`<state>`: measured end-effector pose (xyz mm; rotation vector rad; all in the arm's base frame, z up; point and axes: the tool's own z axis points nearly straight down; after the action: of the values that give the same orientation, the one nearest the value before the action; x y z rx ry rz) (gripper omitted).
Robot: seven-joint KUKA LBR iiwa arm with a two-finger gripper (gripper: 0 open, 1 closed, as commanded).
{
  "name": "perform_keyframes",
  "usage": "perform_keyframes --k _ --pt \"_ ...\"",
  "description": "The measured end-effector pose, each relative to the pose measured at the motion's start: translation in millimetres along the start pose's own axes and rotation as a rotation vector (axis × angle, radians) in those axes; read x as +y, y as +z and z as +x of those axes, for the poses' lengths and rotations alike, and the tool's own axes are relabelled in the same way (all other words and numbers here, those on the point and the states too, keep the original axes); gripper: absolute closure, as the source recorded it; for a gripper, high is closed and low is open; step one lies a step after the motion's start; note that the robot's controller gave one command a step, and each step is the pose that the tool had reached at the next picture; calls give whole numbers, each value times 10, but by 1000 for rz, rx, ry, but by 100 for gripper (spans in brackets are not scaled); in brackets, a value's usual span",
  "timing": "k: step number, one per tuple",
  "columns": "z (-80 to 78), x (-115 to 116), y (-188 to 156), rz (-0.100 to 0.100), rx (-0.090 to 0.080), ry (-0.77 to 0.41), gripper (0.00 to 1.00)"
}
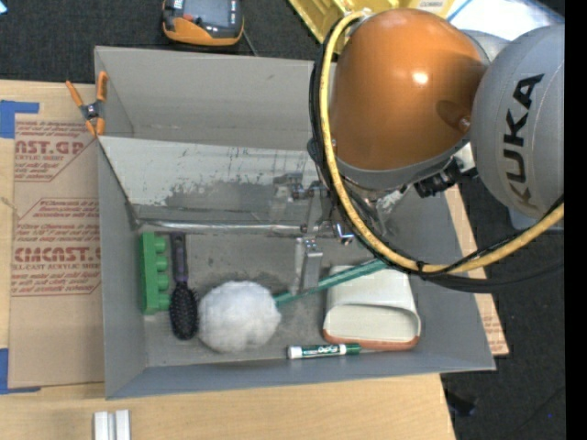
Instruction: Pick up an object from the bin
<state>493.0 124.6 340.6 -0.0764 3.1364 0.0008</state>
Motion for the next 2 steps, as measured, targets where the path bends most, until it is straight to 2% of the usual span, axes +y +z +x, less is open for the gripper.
perform_keyframes --k 1,2 --pt "-226 52 724 -1 -5 -295 0" --pt "-240 306 990 -1 -1 -195 0"
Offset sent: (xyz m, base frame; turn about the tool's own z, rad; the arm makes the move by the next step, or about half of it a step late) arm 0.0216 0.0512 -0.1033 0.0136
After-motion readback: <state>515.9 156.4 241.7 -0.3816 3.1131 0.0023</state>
